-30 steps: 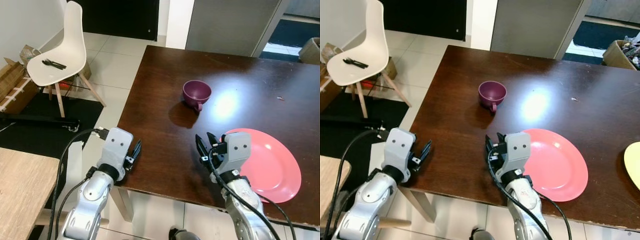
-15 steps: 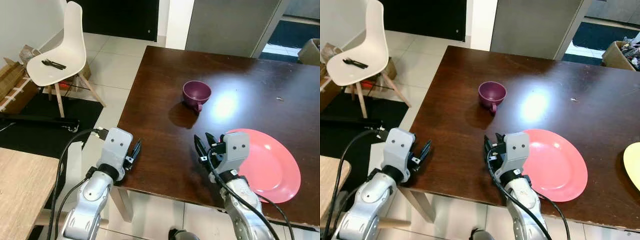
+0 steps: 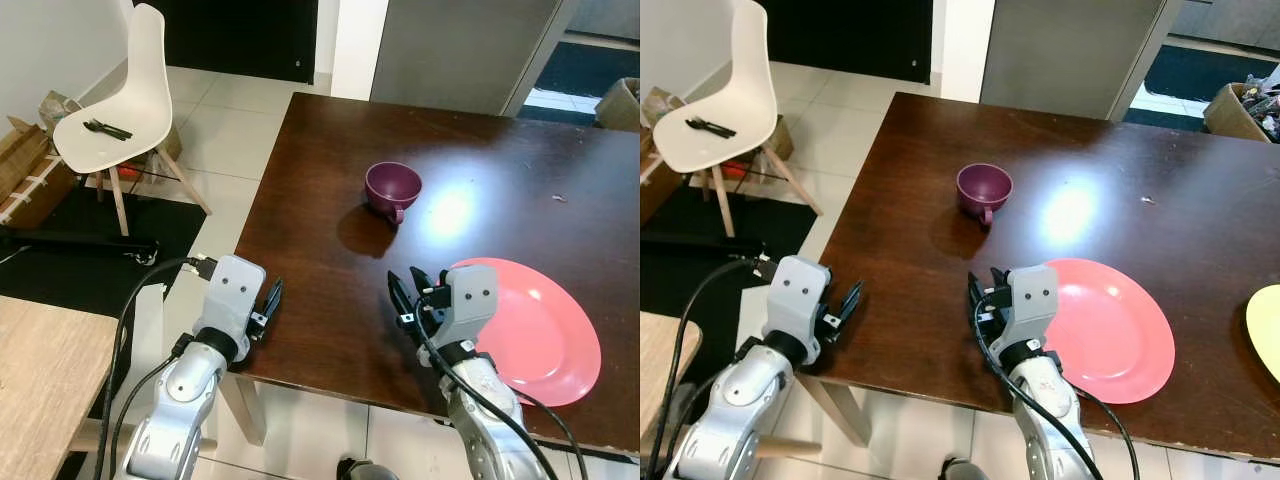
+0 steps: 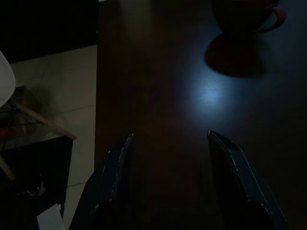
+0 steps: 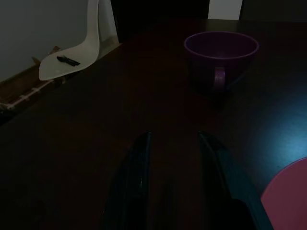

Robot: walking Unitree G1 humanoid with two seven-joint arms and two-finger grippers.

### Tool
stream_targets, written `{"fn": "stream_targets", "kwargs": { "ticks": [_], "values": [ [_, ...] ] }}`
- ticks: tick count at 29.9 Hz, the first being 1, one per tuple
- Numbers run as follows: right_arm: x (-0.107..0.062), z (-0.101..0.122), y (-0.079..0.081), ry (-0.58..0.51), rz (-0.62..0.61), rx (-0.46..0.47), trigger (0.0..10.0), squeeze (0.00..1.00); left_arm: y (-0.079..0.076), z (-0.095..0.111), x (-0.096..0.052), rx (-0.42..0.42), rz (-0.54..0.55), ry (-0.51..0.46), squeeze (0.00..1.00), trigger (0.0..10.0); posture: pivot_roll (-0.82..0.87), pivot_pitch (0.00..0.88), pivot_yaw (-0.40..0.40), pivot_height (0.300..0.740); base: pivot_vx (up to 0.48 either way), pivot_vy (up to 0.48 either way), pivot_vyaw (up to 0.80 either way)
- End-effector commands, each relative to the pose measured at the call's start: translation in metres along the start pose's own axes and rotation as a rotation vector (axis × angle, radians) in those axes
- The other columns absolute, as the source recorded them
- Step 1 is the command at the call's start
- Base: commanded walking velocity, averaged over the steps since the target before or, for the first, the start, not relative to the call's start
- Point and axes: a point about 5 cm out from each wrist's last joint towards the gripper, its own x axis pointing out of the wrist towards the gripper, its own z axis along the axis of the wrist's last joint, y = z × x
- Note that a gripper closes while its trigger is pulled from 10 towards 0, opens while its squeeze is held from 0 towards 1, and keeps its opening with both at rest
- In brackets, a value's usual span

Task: Setting the table

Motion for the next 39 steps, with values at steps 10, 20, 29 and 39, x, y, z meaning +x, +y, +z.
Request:
{"fn": "stream_targets", "kwargs": {
  "ticks": [10, 20, 29, 39],
  "values": [
    [-0.001, -0.0064, 0.0001, 0.021, -0.007, 0.014, 10.0, 0.0, -0.0008, -0.0026, -0.0028, -0.003, -0.003, 0.01, 0.0, 10.0, -0.12, 0.037, 0.033, 0.74, -0.346, 0.0, 0.0],
    [-0.0016, -0.0073, 0.0007, 0.022, -0.009, 0.017, 10.0, 0.0, -0.0006, -0.0022, -0.0029, -0.001, -0.006, 0.012, 0.0, 10.0, -0.12, 0.039, 0.035, 0.74, -0.378, 0.0, 0.0],
    [-0.0017, -0.0073, 0.001, 0.022, -0.009, 0.019, 10.0, 0.0, -0.0006, -0.0019, -0.0031, -0.001, -0.009, 0.012, 0.0, 10.0, -0.12, 0.041, 0.036, 0.74, -0.379, 0.0, 0.0],
    [-0.0018, -0.0078, 0.001, 0.022, -0.009, 0.02, 10.0, 0.0, -0.0011, -0.0019, -0.0033, -0.001, -0.01, 0.012, 0.0, 10.0, -0.12, 0.041, 0.036, 0.74, -0.381, 0.0, 0.0]
  ]
}}
